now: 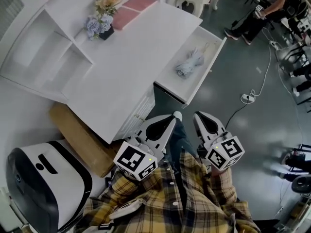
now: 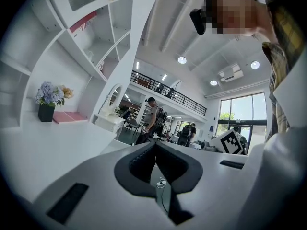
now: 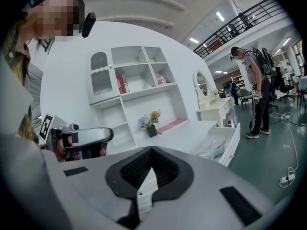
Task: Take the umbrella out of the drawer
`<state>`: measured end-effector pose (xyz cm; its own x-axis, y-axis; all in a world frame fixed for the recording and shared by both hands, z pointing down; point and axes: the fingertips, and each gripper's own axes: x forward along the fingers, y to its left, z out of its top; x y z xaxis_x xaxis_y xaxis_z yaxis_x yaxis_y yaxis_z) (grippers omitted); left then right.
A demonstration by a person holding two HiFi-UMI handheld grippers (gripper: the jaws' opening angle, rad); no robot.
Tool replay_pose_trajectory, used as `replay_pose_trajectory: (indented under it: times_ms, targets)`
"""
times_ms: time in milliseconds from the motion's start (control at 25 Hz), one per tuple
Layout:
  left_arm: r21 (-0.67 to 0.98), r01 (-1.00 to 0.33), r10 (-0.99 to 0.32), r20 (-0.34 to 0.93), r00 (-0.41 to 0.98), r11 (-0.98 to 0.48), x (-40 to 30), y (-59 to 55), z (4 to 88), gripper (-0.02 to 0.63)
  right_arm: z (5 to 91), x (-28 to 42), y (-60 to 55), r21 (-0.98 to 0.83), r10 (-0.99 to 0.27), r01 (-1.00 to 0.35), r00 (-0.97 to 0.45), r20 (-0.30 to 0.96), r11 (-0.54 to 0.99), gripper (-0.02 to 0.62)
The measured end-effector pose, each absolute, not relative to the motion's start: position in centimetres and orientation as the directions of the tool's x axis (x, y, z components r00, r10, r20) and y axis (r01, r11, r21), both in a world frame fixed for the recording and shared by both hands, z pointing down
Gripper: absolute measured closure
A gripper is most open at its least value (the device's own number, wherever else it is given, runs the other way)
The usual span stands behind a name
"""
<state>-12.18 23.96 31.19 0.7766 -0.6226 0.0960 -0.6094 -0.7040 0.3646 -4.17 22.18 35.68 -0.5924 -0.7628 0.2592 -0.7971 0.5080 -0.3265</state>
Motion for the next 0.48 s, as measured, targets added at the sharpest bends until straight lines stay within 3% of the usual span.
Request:
replay_pose_trajectory:
  times_ms: [480]
  targets:
    - [0.393, -0.623, -0.625, 0.143, 0.768, -0.676, -7.7, 11.3, 31.7, 0.584, 37.3, -0.2, 9.8, -0.361, -0.720, -0.779, -0.619, 0.315, 0.513, 0.578]
